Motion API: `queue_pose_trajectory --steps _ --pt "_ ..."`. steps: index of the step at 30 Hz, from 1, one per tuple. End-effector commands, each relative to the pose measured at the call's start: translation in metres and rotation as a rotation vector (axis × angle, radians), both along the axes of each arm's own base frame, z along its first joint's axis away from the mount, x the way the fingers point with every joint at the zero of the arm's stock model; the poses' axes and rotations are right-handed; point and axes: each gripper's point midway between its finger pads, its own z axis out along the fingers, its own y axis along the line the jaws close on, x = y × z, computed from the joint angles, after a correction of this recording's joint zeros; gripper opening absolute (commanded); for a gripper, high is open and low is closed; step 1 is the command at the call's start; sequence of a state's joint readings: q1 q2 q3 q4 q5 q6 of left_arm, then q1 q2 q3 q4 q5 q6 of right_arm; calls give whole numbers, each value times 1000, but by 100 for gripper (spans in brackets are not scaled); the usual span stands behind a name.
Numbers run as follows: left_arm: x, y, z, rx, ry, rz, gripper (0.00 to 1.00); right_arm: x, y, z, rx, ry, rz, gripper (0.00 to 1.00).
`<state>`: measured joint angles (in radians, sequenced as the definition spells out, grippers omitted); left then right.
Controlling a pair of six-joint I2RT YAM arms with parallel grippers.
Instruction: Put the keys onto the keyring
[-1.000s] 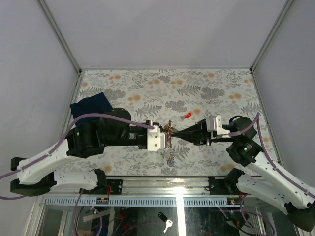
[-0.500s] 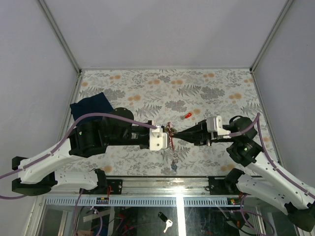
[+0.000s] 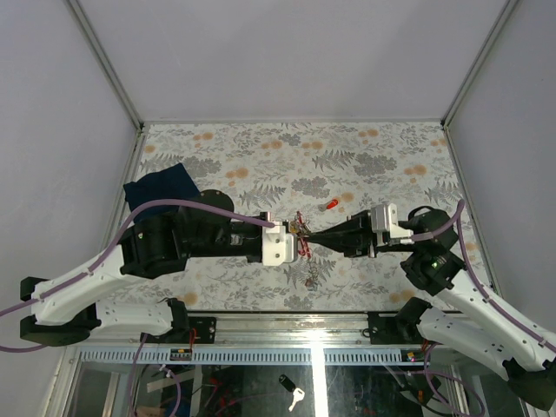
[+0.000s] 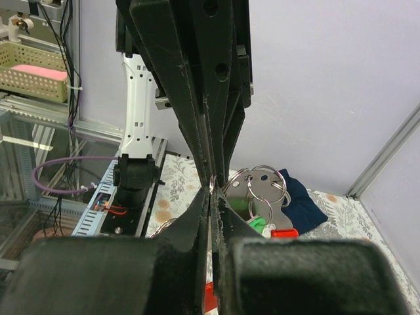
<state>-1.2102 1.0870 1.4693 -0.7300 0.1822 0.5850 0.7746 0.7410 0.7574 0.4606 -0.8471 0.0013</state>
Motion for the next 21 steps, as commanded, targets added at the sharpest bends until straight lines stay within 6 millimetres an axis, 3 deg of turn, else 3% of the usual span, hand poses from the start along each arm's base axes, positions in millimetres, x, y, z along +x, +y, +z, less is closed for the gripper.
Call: queue_pose_trajectory --steps 1,21 --pt "4 2 11 -40 -16 22 0 -9 -15 55 190 -113 -30 0" --pt "15 -4 16 -114 -52 72 0 15 -20 69 345 17 -125 0"
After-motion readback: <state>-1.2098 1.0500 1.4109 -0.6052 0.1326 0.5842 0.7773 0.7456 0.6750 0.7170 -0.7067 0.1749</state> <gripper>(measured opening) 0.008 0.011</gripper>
